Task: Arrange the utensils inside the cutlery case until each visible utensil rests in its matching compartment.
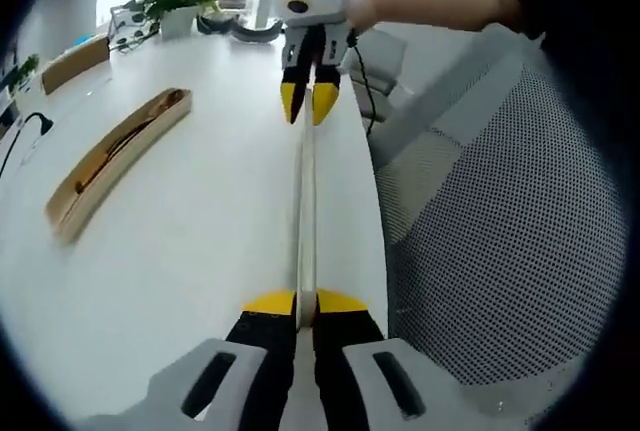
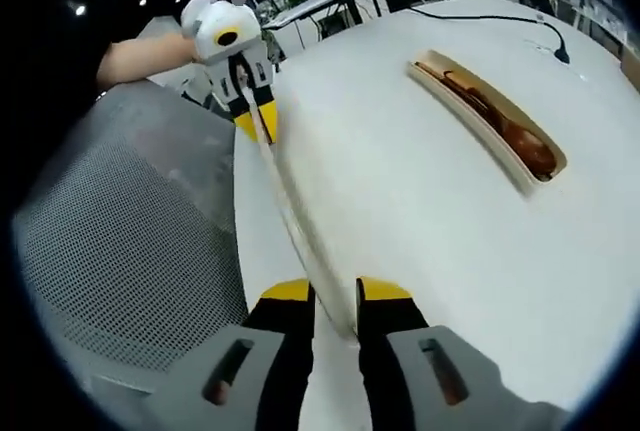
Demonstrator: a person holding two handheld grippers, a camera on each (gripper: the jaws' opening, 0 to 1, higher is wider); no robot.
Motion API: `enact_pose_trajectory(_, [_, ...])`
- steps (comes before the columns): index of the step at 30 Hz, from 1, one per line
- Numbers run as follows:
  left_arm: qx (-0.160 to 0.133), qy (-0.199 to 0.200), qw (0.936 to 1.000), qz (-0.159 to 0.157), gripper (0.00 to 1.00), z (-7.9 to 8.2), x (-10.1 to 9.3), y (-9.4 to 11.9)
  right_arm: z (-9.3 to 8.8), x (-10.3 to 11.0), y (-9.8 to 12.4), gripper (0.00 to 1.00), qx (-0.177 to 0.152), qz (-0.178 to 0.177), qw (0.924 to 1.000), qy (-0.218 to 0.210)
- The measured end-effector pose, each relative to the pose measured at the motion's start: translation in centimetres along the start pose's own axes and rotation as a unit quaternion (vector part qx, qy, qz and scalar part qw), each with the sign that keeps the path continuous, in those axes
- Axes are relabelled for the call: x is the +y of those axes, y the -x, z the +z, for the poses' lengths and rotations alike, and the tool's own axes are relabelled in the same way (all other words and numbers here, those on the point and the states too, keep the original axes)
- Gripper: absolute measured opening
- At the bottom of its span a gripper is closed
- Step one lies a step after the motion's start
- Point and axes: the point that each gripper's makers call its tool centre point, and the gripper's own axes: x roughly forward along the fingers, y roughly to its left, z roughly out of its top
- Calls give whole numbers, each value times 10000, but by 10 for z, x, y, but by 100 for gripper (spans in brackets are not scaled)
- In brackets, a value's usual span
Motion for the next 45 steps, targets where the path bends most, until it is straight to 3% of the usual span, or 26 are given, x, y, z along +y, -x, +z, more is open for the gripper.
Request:
enact_pose_trajectory(5, [-99,450,9987,-224,4,5,-8,0,-1,-7,0,21,-74,-317,9995,20])
enact_pose_trajectory(11, [-413,1210,9898,-626,4,23,-20,4,-3,-14,1,33,-104,-635,9979,75])
enact_pose_trajectory(19, [-578,1599,9814,-893,4,37,-31,4,1,-17,3,51,-199,-966,9945,351])
enact_pose_trajectory(23, [-706,1909,9734,-1053,4,43,-34,6,14,-16,4,59,-462,-1091,9919,462])
enact_pose_trajectory(26, [-771,2283,9653,-1007,4,44,-29,5,24,-12,5,65,-516,-1267,9874,794])
enact_pose_trajectory(29, [-812,2370,9620,-1084,4,43,-30,3,25,-12,4,67,-278,-1516,9791,1324])
enact_pose_trajectory(31, [-803,2607,9554,-1132,4,42,-31,3,26,-15,4,66,-4,-1826,9659,1833])
enact_pose_trajectory(34, [-863,2875,9455,-1258,4,45,-31,4,29,-12,-3,66,283,-2099,9380,2744])
enact_pose_trajectory(38, [-997,3297,9280,-1423,4,52,-32,6,27,-14,-7,67,601,-2343,9112,3335])
enact_pose_trajectory(39, [-1049,3411,9218,-1513,4,54,-33,8,30,-15,-6,66,576,-2419,9072,3394])
enact_pose_trajectory(43, [-1135,3630,9100,-1652,4,57,-33,10,38,-19,-2,65,509,-2636,8972,3506])
enact_pose_trajectory(44, [-1143,3931,8933,-1856,4,61,-37,13,38,-19,-3,64,519,-2611,8979,3507])
enact_pose_trajectory(45, [-1178,4001,8883,-1925,4,62,-37,14,38,-20,-4,63,549,-2574,8994,3491])
